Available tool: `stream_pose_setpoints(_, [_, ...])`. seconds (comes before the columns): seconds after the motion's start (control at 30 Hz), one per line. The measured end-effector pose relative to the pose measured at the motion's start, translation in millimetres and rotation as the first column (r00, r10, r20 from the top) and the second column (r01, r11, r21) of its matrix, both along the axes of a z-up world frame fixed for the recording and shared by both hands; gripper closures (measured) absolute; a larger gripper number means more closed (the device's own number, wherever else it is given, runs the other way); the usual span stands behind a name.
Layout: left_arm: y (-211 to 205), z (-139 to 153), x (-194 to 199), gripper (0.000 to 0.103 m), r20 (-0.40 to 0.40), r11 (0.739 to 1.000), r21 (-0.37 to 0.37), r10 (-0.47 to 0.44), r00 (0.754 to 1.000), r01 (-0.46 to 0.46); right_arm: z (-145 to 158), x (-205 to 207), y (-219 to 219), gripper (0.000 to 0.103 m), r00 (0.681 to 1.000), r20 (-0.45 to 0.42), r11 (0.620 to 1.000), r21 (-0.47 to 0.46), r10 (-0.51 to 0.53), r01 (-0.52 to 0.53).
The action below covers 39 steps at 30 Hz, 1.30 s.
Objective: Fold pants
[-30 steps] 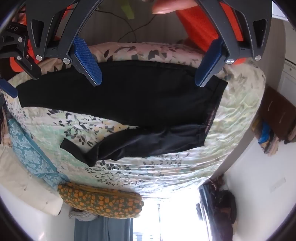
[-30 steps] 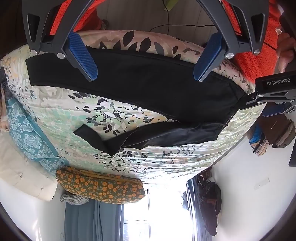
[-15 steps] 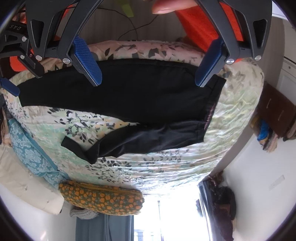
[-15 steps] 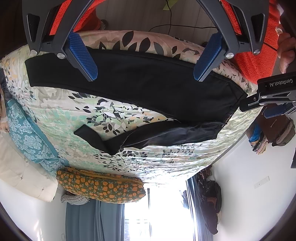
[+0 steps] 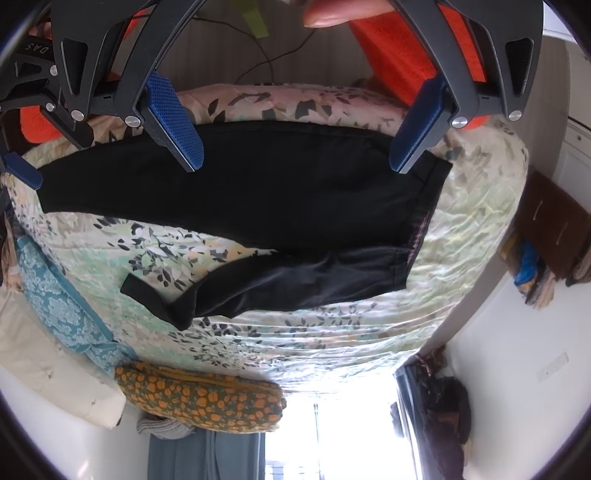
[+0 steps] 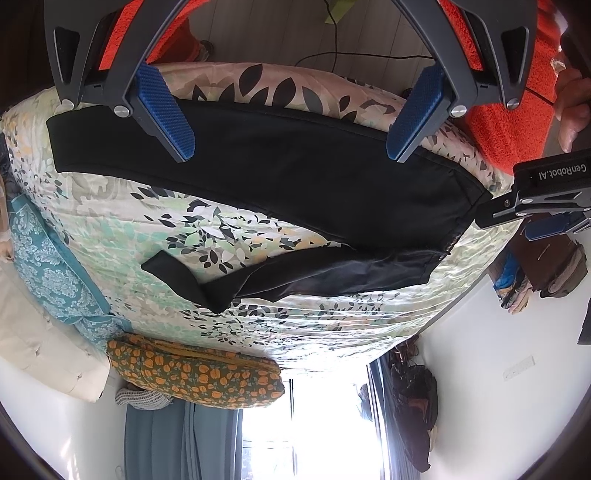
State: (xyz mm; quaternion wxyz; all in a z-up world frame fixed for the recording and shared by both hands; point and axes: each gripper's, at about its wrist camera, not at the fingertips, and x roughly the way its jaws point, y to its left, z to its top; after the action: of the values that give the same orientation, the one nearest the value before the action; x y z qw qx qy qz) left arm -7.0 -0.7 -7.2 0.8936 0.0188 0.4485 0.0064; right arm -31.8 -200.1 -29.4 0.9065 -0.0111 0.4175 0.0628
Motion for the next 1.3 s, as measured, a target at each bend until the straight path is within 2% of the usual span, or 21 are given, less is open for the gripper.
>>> stream_pose_setpoints(1.3, [1.2, -10.1, 9.0, 0.002, -0.028, 1.0, 0.005, 0.003, 1.0, -0.003, -19.0, 6.6, 2.0, 0.0, 0.999, -0.049, 1.0, 0.004, 0.011, -0.011])
